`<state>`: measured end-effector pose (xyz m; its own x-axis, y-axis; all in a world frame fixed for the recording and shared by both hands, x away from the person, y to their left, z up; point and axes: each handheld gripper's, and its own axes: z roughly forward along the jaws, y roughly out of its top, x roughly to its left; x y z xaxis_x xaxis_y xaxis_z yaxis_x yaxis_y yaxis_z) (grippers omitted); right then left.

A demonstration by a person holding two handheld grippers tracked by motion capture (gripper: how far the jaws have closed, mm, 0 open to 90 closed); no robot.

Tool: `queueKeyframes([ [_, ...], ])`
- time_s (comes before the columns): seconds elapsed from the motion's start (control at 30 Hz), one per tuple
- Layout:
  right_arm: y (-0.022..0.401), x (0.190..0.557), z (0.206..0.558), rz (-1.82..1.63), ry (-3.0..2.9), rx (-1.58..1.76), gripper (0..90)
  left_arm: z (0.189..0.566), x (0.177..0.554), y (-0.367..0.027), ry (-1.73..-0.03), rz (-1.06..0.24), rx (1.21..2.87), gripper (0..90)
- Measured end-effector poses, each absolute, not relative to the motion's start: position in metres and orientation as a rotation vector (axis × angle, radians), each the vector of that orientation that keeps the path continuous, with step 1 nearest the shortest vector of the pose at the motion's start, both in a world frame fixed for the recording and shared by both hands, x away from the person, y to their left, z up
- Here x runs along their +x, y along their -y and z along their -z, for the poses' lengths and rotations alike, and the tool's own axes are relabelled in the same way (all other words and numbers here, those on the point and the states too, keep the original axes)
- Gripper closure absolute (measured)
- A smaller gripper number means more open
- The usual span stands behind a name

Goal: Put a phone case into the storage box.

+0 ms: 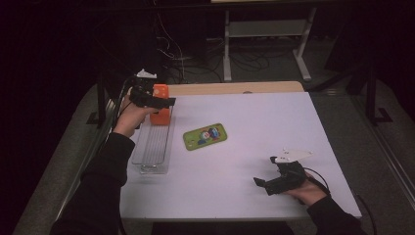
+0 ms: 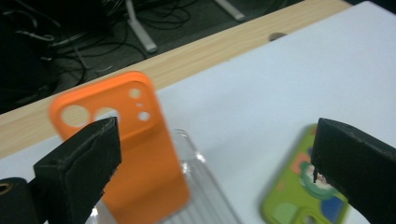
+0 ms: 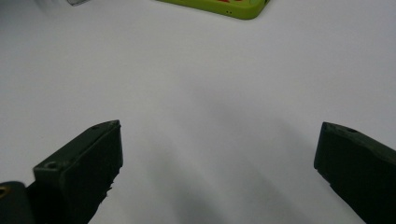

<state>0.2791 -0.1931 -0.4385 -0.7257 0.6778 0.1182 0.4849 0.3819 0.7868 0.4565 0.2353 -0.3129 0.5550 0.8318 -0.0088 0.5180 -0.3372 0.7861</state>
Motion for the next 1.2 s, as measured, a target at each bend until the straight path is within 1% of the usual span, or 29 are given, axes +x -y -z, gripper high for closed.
queueKeyframes([
  [0.33, 0.192, 0.279, 0.438, -1.255, -2.426, 1.042, 0.5, 0.315, 0.417, -0.219, -0.938, -0.447, 2.036, 1.8],
  [0.63, 0.191, 0.281, 0.438, -1.253, -2.423, 1.037, 0.5, 0.328, 0.382, -0.200, -0.835, -0.375, 2.063, 1.8],
  [1.2, 0.191, 0.281, 0.437, -1.245, -2.428, 1.029, 0.5, 0.361, 0.349, -0.171, -0.741, -0.269, 2.085, 1.8],
])
